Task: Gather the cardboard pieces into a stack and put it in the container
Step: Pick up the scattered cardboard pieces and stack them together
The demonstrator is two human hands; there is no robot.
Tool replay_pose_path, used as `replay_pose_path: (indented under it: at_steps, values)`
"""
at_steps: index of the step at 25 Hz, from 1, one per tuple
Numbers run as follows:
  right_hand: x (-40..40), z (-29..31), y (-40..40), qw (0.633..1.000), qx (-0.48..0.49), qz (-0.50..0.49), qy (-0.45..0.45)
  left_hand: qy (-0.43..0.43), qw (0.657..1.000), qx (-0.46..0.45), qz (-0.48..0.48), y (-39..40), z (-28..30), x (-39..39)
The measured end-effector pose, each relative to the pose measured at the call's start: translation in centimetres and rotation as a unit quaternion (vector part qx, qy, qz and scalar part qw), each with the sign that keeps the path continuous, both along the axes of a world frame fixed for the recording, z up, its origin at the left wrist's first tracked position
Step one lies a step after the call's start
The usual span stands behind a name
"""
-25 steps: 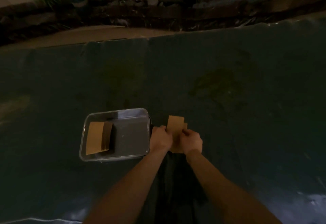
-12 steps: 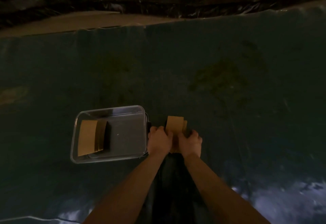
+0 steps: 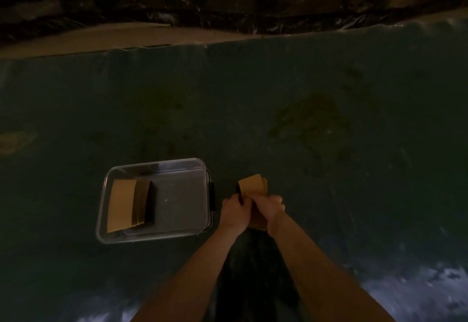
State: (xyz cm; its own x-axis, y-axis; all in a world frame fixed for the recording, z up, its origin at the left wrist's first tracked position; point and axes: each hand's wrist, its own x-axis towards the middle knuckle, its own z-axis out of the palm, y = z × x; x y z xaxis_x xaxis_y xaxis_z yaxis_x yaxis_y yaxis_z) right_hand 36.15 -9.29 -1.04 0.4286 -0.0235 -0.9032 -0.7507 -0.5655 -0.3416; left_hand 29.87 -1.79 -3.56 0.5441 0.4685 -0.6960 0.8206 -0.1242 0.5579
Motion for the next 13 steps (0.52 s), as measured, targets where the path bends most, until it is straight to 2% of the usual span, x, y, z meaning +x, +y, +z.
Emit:
replay_pose_path:
  at_steps: [3,7,10,13]
  values:
    - [-0.9,0.2,0.8,0.999,-0.017,0.029,-0.02,-0.025,0.994,-0.087,0.054,0.1,-0.1,-0.5]
    - [-2.0,0.2,-0.2,0.993,0.093,-0.065,-0.043,-0.054,0.991,-0.117,0.045,-0.4,0.4,-1.2]
    - [-2.9,1.0,-0.8,0.987,0.12,-0.051,-0.097,-0.096,0.983,-0.129,0.09,-1.3,1.9,-1.8]
    - [-4.3,2.8,-1.4,0.975,0.164,-0.043,-0.143,-0.147,0.956,-0.184,0.176,-3.0,4.5,-3.5]
